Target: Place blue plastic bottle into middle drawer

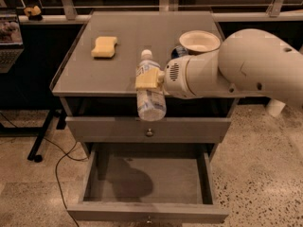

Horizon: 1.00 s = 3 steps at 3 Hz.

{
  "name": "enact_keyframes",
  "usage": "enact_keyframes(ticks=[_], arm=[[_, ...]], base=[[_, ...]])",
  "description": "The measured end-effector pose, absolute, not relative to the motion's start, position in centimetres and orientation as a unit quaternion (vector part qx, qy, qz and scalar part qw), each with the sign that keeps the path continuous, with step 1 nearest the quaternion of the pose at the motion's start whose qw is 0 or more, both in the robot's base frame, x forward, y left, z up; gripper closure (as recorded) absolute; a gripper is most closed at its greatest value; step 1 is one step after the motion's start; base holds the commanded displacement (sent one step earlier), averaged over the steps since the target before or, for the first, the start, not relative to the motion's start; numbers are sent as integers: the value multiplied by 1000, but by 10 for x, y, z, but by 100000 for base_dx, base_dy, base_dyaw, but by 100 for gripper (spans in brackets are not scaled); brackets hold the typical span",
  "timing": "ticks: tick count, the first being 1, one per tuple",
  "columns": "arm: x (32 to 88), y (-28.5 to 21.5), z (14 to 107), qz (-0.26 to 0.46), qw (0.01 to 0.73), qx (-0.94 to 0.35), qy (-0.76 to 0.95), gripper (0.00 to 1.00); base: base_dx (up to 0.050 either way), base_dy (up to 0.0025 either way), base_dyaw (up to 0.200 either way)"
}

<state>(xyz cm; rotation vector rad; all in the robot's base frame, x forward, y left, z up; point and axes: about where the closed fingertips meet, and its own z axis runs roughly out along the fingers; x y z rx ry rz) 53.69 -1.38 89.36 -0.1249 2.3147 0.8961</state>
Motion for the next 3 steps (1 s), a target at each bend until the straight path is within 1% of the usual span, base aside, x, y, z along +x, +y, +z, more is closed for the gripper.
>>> enact_keyframes(ticks=[1, 2, 3], arm=[[520, -15, 894, 319, 336, -29, 886, 100], [487, -26, 891, 290, 370, 13, 883, 100], [463, -50, 875, 261, 410, 64, 872, 100]], base=[[0, 0, 0], [0, 0, 0], [0, 0, 0]])
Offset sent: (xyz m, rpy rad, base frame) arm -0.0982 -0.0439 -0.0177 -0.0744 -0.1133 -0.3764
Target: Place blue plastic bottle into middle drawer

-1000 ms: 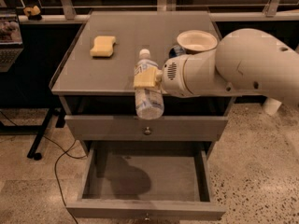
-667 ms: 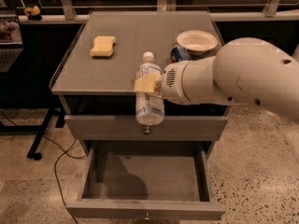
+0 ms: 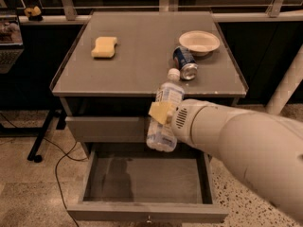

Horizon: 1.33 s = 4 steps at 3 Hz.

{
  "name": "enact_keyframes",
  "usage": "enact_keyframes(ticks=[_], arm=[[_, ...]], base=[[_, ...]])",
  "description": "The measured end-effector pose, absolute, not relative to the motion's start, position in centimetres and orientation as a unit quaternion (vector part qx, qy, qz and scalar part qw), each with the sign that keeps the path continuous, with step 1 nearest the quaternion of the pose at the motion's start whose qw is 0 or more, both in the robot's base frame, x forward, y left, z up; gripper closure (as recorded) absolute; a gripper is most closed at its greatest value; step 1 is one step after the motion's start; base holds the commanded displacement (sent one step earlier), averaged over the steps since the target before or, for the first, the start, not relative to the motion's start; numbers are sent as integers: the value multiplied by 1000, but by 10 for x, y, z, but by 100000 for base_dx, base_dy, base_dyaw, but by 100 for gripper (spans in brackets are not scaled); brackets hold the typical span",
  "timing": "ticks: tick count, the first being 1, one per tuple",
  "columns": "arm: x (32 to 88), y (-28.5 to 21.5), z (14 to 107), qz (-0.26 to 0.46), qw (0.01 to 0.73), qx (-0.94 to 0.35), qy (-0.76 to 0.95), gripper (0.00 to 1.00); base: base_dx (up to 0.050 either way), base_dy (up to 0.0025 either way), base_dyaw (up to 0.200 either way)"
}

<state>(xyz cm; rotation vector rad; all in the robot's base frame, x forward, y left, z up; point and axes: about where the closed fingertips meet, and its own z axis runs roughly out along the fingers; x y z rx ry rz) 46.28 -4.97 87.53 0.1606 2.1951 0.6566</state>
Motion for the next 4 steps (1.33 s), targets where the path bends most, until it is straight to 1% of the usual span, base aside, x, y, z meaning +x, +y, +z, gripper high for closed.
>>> enact_keyframes(ticks=[1, 2, 3, 4], arm=[[455, -69, 847, 255, 414, 101, 868, 100], [460, -75, 819, 263, 398, 111, 872, 100], [463, -75, 795, 275, 374, 113, 878, 100], [461, -74, 796, 271, 379, 114, 877, 100]], base=[[0, 0, 0], [0, 0, 0], [0, 0, 0], [0, 0, 0]])
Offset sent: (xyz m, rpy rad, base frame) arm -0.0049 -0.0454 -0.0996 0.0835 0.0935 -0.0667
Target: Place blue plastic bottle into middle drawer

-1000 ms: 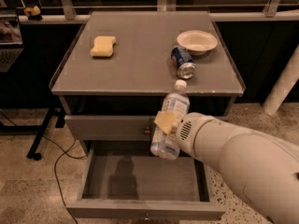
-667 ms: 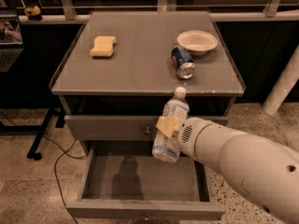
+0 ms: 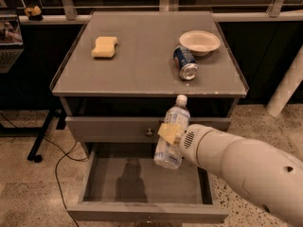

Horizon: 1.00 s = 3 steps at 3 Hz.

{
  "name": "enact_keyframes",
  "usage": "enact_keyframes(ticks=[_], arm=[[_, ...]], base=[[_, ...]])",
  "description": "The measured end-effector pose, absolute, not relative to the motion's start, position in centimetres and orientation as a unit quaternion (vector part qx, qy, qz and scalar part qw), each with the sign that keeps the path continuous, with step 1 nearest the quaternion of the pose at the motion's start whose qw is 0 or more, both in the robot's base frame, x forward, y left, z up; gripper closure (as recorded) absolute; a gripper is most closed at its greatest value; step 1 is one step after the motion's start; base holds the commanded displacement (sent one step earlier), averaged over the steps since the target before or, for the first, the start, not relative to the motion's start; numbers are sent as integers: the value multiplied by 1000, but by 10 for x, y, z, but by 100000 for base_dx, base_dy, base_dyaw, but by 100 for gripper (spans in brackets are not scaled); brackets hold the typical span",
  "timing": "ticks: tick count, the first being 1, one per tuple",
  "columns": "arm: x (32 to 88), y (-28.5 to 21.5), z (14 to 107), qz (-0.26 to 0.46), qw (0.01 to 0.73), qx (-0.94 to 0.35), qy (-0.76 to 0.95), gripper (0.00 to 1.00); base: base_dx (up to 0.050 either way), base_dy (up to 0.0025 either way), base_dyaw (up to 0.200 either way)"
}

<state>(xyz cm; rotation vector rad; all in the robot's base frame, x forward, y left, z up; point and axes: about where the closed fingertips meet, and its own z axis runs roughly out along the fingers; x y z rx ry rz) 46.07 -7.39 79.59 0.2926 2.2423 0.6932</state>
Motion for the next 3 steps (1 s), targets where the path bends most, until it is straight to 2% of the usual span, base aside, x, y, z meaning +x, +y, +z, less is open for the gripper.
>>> enact_keyframes(ticks=[3], arm=[[465, -82, 731, 290, 373, 176, 864, 100]], base=[[0, 0, 0]])
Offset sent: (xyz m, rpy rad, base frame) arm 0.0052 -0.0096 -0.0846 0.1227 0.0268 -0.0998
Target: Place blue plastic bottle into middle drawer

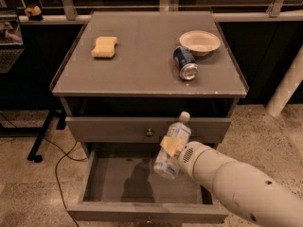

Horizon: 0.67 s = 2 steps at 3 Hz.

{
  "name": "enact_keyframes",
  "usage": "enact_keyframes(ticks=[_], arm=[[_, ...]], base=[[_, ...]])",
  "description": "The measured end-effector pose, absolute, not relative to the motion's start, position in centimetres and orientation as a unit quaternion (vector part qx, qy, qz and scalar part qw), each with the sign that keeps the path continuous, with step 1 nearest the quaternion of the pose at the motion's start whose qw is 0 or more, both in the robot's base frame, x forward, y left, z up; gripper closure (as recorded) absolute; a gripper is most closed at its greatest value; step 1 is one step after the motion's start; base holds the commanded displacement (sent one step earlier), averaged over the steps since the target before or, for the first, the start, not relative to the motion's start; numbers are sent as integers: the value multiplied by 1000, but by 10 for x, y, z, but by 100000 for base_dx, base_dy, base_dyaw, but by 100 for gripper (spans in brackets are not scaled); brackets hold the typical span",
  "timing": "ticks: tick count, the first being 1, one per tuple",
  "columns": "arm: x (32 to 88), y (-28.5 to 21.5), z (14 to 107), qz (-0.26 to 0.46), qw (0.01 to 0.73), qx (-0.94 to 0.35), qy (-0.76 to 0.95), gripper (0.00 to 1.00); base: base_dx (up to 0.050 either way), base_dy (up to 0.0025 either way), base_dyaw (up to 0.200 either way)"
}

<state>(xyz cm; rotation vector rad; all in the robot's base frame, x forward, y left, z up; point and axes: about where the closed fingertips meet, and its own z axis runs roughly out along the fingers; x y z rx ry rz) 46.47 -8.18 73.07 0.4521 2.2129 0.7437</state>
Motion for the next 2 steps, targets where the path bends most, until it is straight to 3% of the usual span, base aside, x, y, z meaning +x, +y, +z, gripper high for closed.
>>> enact_keyframes(ticks=[2], arm=[[457, -110, 665, 232, 402, 231, 855, 100]], base=[[0, 0, 0]])
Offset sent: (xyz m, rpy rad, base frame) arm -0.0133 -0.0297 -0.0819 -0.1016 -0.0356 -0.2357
